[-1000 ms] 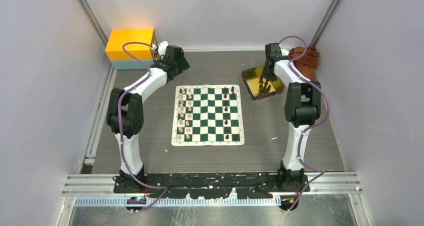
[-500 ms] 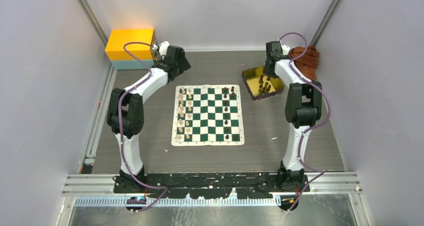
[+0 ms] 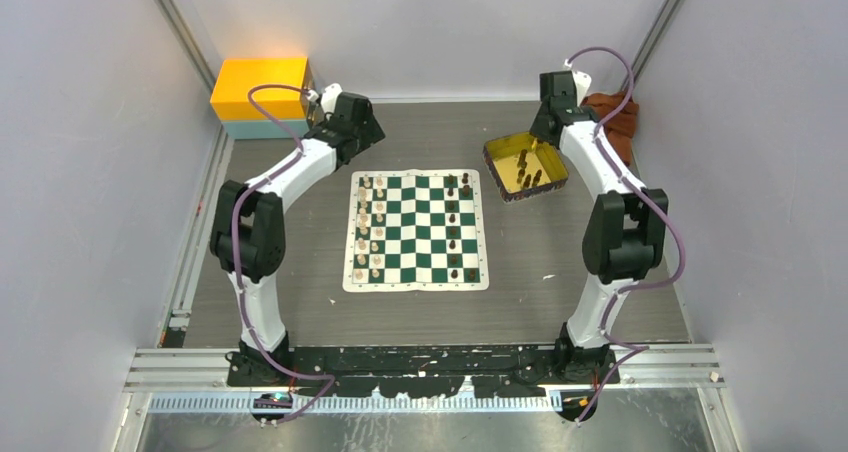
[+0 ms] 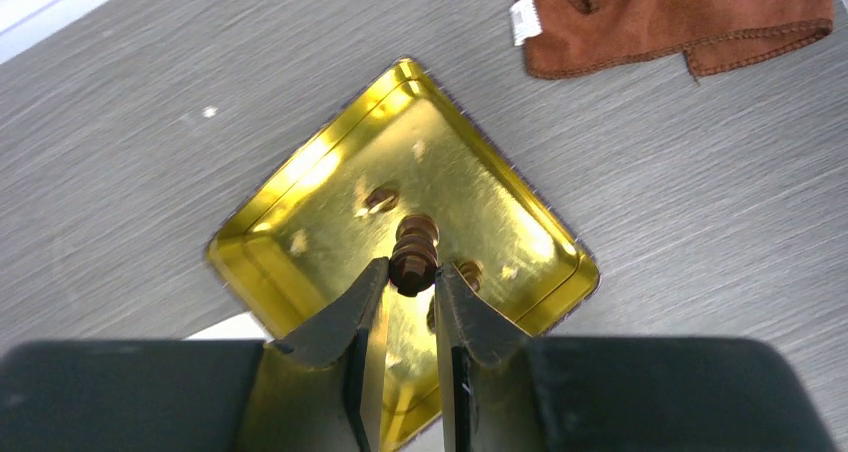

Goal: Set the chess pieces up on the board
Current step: Pick up the chess piece from the storage box, then place the chess piece on the chessboard.

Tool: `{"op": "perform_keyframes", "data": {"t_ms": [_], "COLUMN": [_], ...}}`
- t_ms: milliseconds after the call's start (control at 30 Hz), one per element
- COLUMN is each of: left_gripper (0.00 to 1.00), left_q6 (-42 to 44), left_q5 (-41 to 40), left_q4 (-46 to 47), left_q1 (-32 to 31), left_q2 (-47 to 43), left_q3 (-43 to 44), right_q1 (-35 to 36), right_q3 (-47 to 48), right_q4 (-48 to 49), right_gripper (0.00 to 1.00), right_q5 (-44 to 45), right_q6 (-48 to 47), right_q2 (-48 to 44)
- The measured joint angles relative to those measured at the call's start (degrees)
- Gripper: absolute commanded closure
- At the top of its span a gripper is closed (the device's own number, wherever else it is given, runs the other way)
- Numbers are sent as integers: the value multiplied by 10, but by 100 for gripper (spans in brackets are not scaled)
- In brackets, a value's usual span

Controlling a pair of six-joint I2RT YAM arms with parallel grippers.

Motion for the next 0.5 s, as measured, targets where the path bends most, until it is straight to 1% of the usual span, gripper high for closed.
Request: {"op": "perform_keyframes", "data": {"t_ms": [100, 367, 500], "left_gripper": [21, 21, 21], "left_q6": [0, -2, -2], "left_q5": [0, 0, 0], "left_q4": [2, 5, 6], "left_q1": [-3, -5, -5], "left_q2": [-17, -67, -85], "left_q3": [-17, -80, -97], "right_q1": [26, 161, 203], "right_q3": [-14, -44, -68], "right_q4": [-4, -37, -60], "right_gripper": [99, 99, 99], "right_q5": [5, 23, 25], "right_q6": [-2, -17, -17], "right_q2": [-40, -116, -144]}}
